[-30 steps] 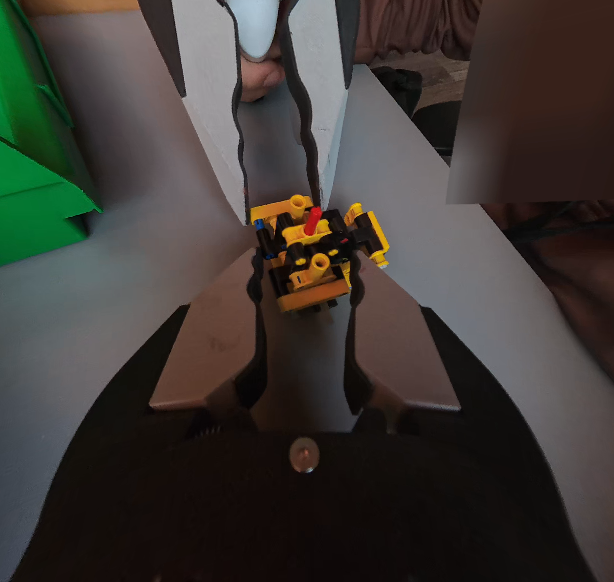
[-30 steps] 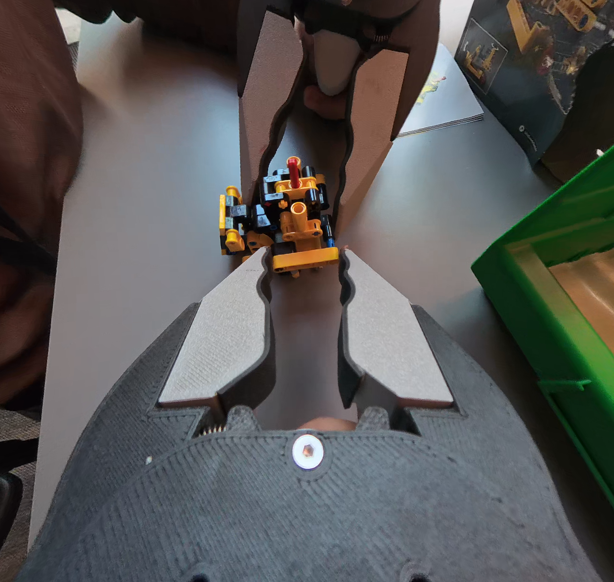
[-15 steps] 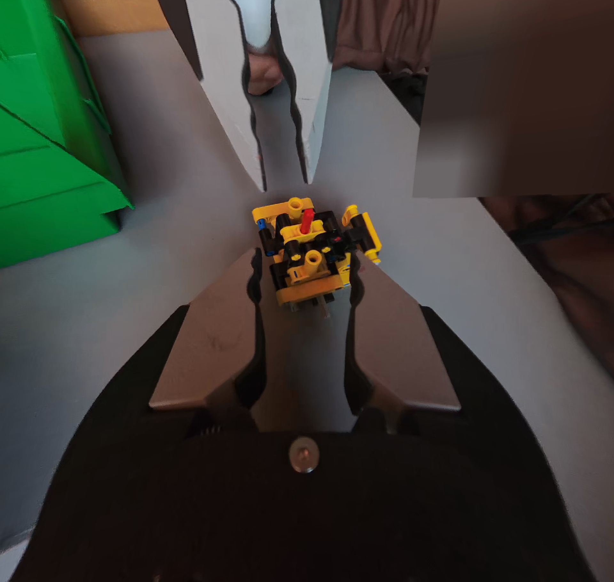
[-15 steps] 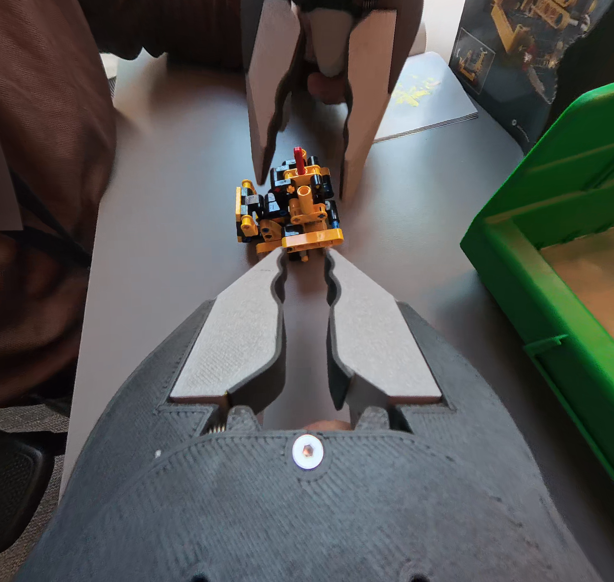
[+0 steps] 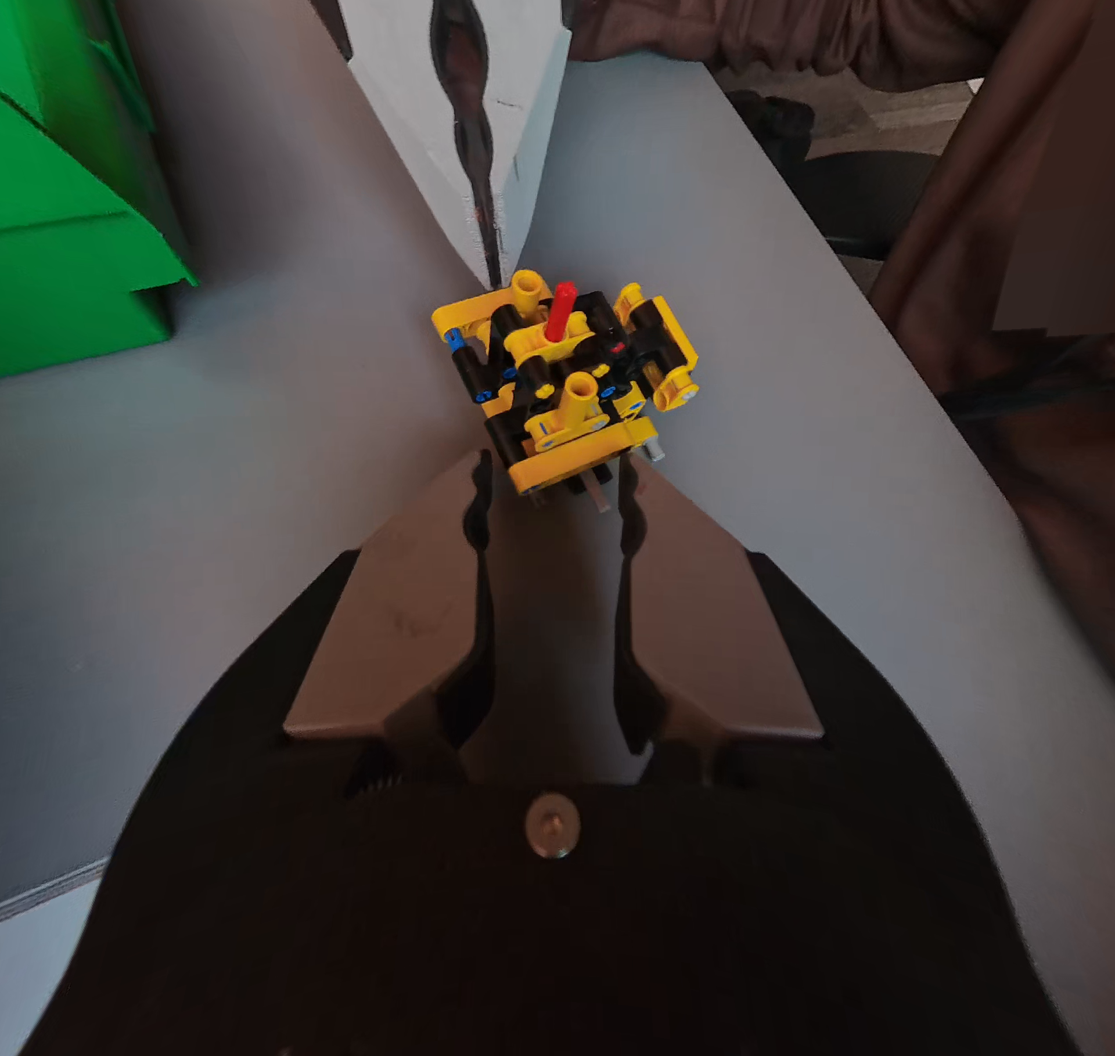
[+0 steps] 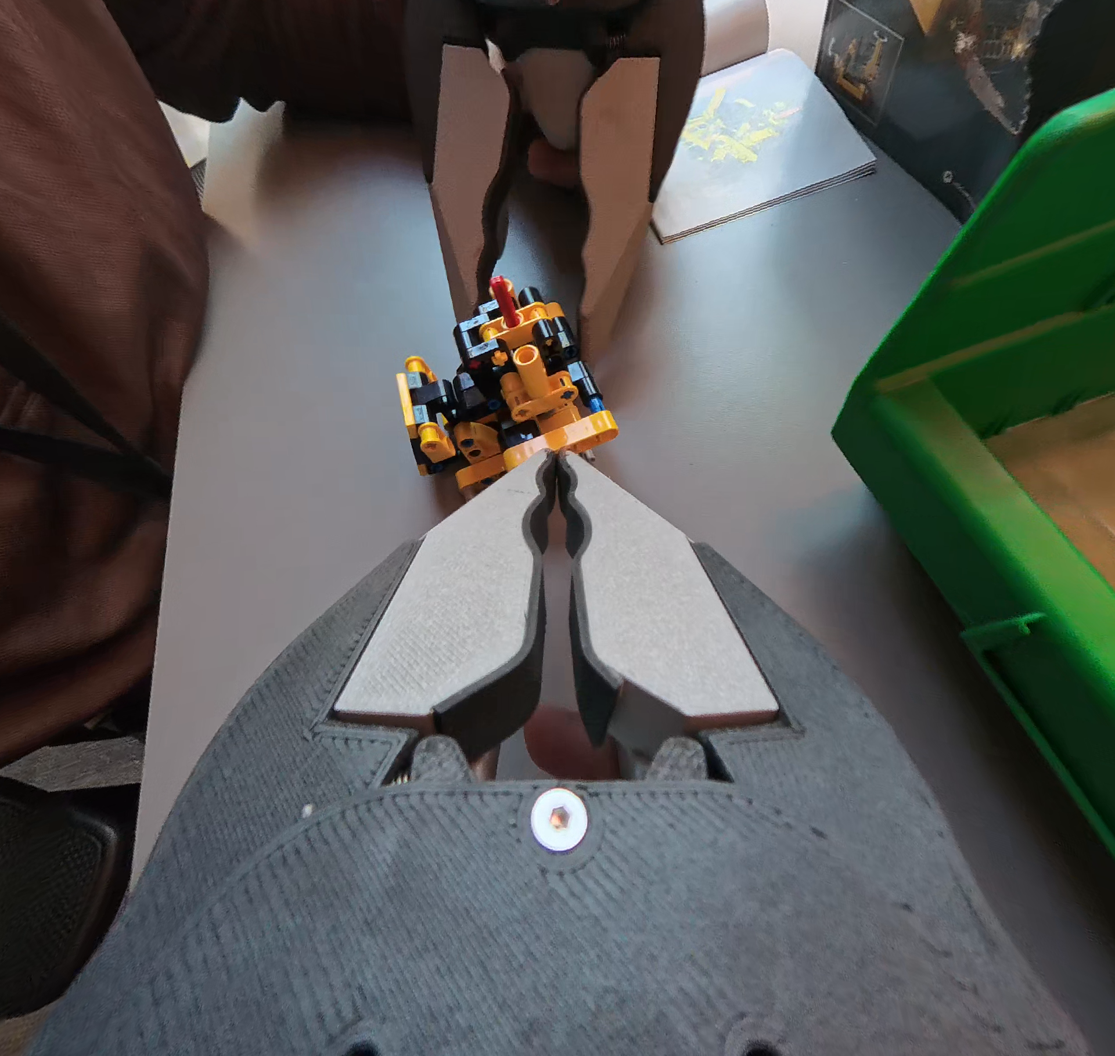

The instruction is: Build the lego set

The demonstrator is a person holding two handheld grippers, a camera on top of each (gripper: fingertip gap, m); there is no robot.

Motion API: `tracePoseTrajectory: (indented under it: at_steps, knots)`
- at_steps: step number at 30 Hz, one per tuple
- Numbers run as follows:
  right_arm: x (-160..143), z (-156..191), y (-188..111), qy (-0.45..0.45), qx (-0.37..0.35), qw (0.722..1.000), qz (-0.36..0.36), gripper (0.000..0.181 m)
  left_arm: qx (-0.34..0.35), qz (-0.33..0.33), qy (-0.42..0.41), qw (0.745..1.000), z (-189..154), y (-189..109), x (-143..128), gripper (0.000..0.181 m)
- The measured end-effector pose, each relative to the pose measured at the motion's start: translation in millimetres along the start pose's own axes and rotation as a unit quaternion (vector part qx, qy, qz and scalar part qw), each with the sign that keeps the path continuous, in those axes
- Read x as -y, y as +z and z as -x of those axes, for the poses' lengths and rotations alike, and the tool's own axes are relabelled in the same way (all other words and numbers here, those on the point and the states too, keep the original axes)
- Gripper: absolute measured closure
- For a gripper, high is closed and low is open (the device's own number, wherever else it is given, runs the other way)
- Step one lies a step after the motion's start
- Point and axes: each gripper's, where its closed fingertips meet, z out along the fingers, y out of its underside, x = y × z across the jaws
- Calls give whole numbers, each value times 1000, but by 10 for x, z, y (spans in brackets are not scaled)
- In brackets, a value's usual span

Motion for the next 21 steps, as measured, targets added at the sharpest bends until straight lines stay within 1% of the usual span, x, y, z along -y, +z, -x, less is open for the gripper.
tracePoseTrajectory:
  at_steps: [2, 5, 7, 14, 16, 21]
  knots:
    - [9, -62, -13, 8, -7, 1000, -3, 181, -3, -2, 8, 1000, 1, -2, 9, 145]
    - [12, -92, -17, 39, 14, 999, -3, 181, -16, -9, 5, 1000, -13, -21, 20, 152]
    - [14, -77, -9, 37, 21, 999, -2, 181, -14, -6, 1, 1000, 15, -16, 17, 155]
    - [9, -178, -15, 36, 9, 999, 3, 181, -27, -5, -3, 1000, 10, -7, 25, 155]
    - [-2, -148, -5, 39, 26, 999, 9, 181, -23, -6, 0, 1000, 22, 0, 37, 155]
    - [-30, -112, 26, 20, 30, 999, 24, 181, -28, 1, 18, 999, -38, 44, 40, 155]
